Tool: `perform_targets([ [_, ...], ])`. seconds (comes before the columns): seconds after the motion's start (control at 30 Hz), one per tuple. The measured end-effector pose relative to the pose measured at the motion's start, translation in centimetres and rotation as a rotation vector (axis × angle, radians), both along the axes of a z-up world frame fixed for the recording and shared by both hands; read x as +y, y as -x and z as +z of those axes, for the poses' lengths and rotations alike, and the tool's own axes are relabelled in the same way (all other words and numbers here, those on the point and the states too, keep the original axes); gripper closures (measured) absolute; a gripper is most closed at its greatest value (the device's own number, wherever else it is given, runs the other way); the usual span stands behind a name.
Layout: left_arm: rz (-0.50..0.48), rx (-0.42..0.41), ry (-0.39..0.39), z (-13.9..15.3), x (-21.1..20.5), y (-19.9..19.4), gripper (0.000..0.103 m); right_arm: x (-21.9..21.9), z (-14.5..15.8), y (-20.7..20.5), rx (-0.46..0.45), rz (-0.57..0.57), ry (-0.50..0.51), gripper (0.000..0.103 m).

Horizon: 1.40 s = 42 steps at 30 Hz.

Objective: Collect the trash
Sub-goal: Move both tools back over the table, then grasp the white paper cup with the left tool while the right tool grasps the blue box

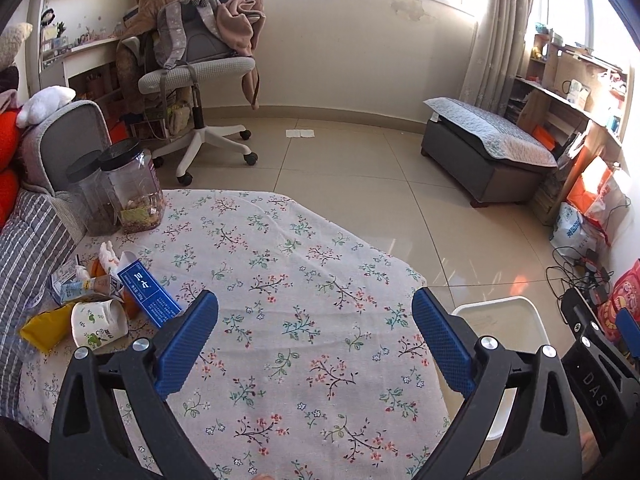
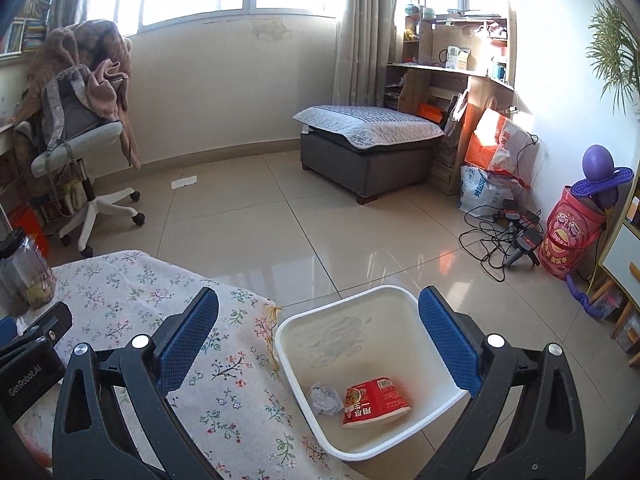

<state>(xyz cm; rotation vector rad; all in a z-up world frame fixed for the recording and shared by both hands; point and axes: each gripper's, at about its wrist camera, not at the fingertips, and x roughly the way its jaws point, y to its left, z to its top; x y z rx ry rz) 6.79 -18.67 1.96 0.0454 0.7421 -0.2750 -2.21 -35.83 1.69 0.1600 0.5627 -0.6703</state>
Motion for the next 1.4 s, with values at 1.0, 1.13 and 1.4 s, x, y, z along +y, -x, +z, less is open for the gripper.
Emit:
perform_targets([
  [1.0, 0.375, 0.193, -0.111, -7.1, 20.6, -4.7, 0.008, 18.2, -3.7, -8.3, 0.123, 0.391, 0.081, 0.007],
  [1.13, 0.443, 0.234, -0.172, -9.5, 22.8, -6.4, 0.008, 18.9, -4.3, -8.8, 0.143, 0.411, 0.089, 0.007],
  [1.4, 0.437, 0.323, -0.158, -12.1, 23.9, -8.8, 0.008, 18.4, -5.2, -9.9, 0.175, 0.414, 0.047, 0.007],
])
